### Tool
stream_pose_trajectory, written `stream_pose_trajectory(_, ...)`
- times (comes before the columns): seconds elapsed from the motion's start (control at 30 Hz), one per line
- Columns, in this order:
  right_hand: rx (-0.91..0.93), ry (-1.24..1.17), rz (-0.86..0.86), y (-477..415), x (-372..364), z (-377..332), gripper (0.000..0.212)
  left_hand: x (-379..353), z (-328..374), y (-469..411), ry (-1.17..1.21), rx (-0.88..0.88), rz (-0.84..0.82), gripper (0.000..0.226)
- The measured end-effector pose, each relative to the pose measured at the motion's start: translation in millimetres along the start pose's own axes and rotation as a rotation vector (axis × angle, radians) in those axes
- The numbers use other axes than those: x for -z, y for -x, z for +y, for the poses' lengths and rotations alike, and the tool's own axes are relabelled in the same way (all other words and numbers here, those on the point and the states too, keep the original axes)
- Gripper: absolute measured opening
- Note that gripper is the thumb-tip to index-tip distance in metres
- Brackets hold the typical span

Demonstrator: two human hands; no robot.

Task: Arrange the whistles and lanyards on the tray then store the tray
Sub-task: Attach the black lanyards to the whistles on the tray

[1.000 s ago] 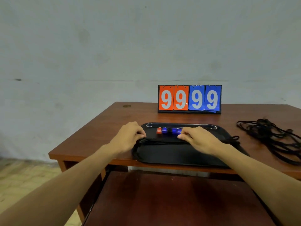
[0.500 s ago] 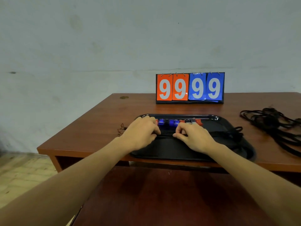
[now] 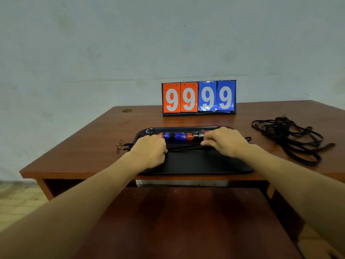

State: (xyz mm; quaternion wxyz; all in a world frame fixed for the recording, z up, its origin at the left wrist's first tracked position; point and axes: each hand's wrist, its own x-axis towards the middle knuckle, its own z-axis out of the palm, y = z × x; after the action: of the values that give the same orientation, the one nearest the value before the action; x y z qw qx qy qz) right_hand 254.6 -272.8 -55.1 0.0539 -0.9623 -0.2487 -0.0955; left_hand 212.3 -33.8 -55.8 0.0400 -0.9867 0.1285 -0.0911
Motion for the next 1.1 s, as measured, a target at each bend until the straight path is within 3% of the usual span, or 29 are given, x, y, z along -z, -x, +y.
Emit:
stream_pose_trajectory(0.37, -0.268, -0.112, 0.211, 37.7, 10.5, 70.8, 0.016, 16.1, 31.3, 7.9, -0.277, -0.042, -0.087, 0.018)
stream_pose_trajectory(0.53, -0.385, -0.142, 0.232, 68.1, 21.2, 97.9, 0.017, 22.4, 44.1, 1.3, -0.501, -0.147, 0.000, 0.021)
stream_pose_trajectory(0.7, -0.496, -0.230, 0.281, 97.8, 36.6, 123.6, 0.018, 24.3, 80.6, -21.3, -0.255, -0.205, 0.128, 0.026)
stream_pose_trajectory(0.87, -0.553, -0.267, 0.282, 118.3, 48.2, 136.4, 0.019, 25.5, 122.4, -41.3, 0.056, -0.253, 0.147, 0.029)
stream_pose_trajectory(1.03, -0.565, -0.217, -0.016, 121.3, 36.1, 140.4, 0.039, 30.6, 157.0, -53.6, 0.387, -0.269, 0.141, 0.026)
stream_pose_trajectory(1.1, -0.559, -0.217, -0.082, 119.7, 32.3, 141.8, 0.034, 32.8, 166.8, -55.8, 0.463, -0.286, 0.125, 0.026)
